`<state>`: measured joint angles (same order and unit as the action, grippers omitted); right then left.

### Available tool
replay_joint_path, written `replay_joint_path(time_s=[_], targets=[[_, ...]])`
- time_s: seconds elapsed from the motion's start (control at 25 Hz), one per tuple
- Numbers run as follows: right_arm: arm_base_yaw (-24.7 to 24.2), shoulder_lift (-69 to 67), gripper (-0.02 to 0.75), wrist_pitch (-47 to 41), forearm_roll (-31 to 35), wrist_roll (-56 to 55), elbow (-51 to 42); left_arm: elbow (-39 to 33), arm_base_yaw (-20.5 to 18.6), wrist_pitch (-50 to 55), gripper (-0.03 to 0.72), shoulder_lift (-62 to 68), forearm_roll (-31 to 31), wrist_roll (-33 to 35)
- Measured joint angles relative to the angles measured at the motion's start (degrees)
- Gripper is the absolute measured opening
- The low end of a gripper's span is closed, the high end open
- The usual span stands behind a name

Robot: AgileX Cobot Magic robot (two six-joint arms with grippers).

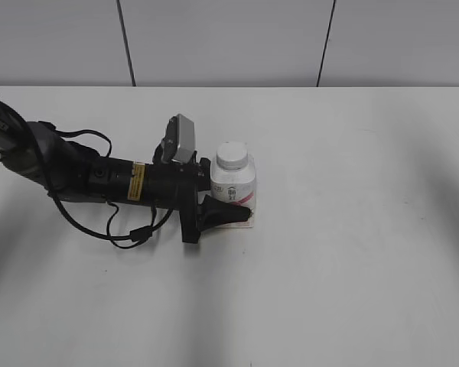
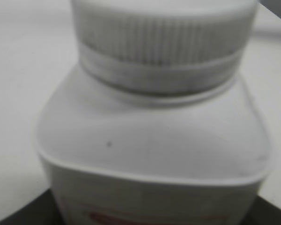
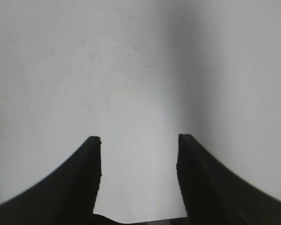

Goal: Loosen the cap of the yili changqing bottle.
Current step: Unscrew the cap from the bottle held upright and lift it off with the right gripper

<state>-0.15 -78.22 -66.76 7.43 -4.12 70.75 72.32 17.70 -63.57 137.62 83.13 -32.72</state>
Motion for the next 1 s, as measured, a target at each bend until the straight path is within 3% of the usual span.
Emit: replay_joint_path(time_s=[0.48,1.0], targets=[[15.62,-23.85,0.419,-2.50,-3.40,-11.84,21.96,0.00,0.00,0.05,0.414,0.00,-0.09,0.00],[26.44,-35.67,0.421,-2.60,-0.04,-22.76,31.09,0.00,0.00,0.19,0.414,0.00,-0.66,0.46]])
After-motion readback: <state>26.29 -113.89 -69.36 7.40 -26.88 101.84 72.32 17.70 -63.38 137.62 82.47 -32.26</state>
